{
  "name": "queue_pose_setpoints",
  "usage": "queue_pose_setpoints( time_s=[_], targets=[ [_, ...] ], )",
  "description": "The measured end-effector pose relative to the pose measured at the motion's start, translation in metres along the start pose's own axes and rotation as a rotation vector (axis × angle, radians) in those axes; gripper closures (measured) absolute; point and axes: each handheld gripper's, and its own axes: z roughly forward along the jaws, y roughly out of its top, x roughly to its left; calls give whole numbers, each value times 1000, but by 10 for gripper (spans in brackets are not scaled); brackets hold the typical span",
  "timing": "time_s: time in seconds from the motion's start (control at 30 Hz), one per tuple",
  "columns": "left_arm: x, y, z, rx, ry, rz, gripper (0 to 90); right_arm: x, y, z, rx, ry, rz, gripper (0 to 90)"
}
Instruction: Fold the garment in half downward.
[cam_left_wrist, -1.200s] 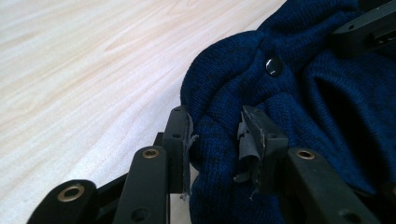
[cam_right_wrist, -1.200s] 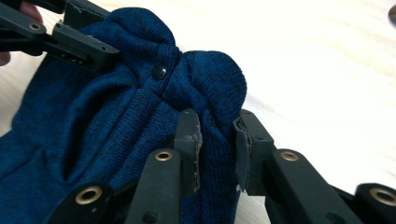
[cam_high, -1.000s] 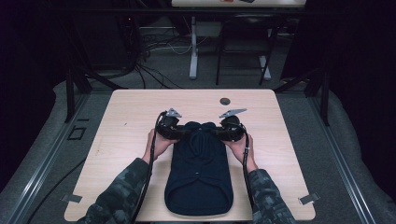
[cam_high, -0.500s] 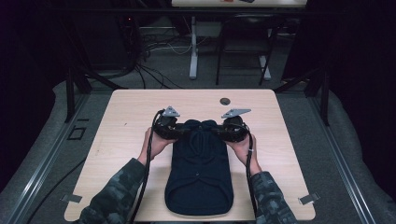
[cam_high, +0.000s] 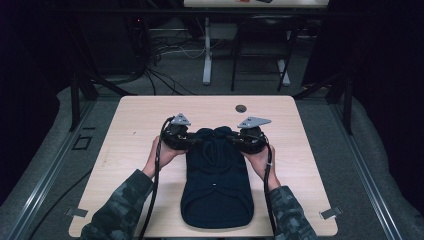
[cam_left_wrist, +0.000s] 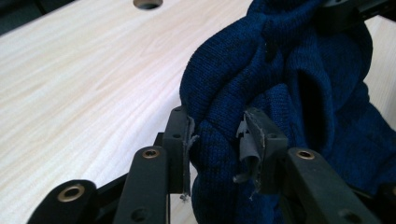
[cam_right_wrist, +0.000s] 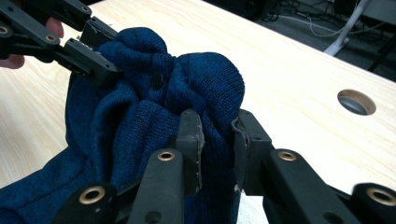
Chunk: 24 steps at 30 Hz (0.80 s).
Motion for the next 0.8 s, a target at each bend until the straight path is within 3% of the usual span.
queue_pose_setpoints(
  time_s=[0.17,0.67,0.8],
  targets=[
    [-5,3,-7,-47,0,37,689,-1,0,-8,-6,15,0,729],
    [-18,12,-14,-77,27,116,698,-3,-6,-16,35,53,20,650],
    [-21,14,-15,-76,32,137,698,0,-8,-18,20,18,-9,712]
  ],
)
